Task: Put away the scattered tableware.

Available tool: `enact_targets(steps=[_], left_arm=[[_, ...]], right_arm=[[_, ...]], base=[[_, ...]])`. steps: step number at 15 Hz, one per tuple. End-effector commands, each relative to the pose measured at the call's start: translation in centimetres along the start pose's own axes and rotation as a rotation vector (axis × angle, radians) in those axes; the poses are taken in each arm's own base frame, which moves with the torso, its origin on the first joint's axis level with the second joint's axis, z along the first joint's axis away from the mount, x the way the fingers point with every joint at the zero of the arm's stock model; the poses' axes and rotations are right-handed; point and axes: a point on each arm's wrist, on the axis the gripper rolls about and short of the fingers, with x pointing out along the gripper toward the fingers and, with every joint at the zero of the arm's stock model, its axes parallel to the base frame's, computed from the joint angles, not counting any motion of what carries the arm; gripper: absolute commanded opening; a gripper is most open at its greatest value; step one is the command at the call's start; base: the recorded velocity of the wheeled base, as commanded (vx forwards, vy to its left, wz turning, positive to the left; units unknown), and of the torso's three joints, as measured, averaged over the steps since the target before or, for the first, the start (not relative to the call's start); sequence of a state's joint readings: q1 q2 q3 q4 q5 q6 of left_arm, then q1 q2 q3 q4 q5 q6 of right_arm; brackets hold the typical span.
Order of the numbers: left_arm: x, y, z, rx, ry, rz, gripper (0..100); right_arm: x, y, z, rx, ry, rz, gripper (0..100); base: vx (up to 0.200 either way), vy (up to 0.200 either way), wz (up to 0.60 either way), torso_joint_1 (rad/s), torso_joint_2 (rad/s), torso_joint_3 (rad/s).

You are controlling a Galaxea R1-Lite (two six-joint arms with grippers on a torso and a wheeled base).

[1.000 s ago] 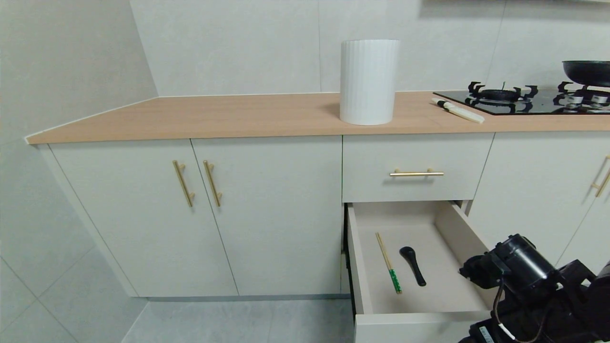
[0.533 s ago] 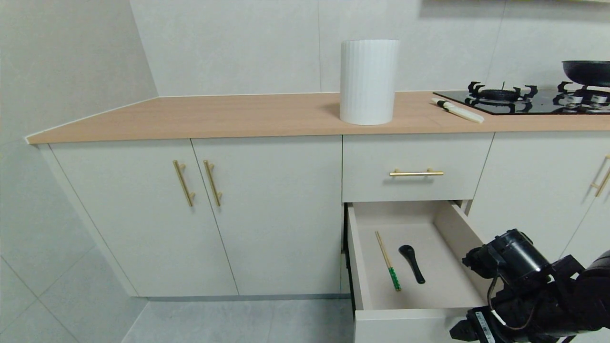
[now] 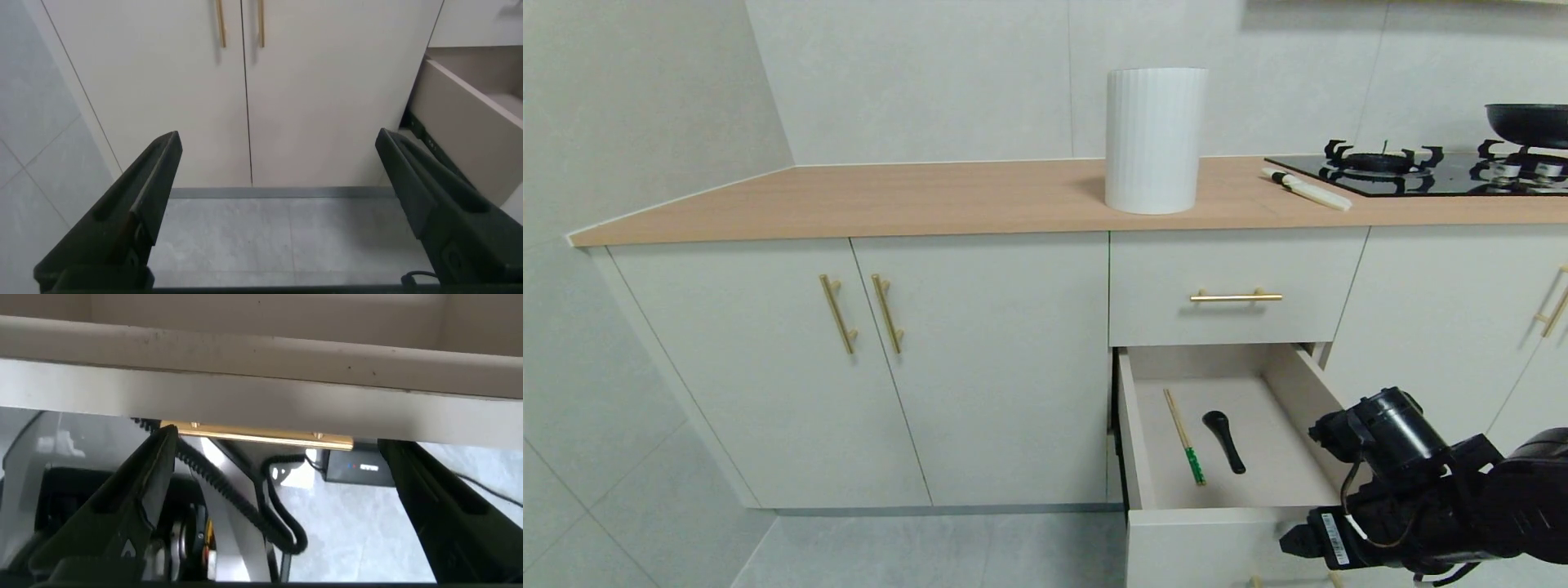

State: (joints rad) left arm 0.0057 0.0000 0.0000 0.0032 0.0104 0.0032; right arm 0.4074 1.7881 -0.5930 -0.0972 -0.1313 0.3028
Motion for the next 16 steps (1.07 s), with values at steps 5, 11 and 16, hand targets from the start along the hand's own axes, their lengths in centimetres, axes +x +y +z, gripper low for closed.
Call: enact_targets(steps=[5, 11, 16], left_arm=[[0.0, 0.0, 0.0, 0.0, 0.0, 0.001, 100], [0.0, 0.0, 0.0, 0.0, 0.0, 0.001, 100], [0.0, 0.0, 0.0, 0.0, 0.0, 0.001, 100]], right_arm=[[2.1, 0.4, 0.6, -0.002, -0.032, -0.021, 100], [2.9, 0.8, 4.4, -0.038, -0.154, -0.004, 100], [5.2, 1.0, 7.7, -0.051, -0.195, -0.013, 100]], base=[[0.0, 0.0, 0.0, 0.0, 0.0, 0.0], [0.0, 0.0, 0.0, 0.0, 0.0, 0.0], [0.0, 0.0, 0.0, 0.0, 0.0, 0.0]])
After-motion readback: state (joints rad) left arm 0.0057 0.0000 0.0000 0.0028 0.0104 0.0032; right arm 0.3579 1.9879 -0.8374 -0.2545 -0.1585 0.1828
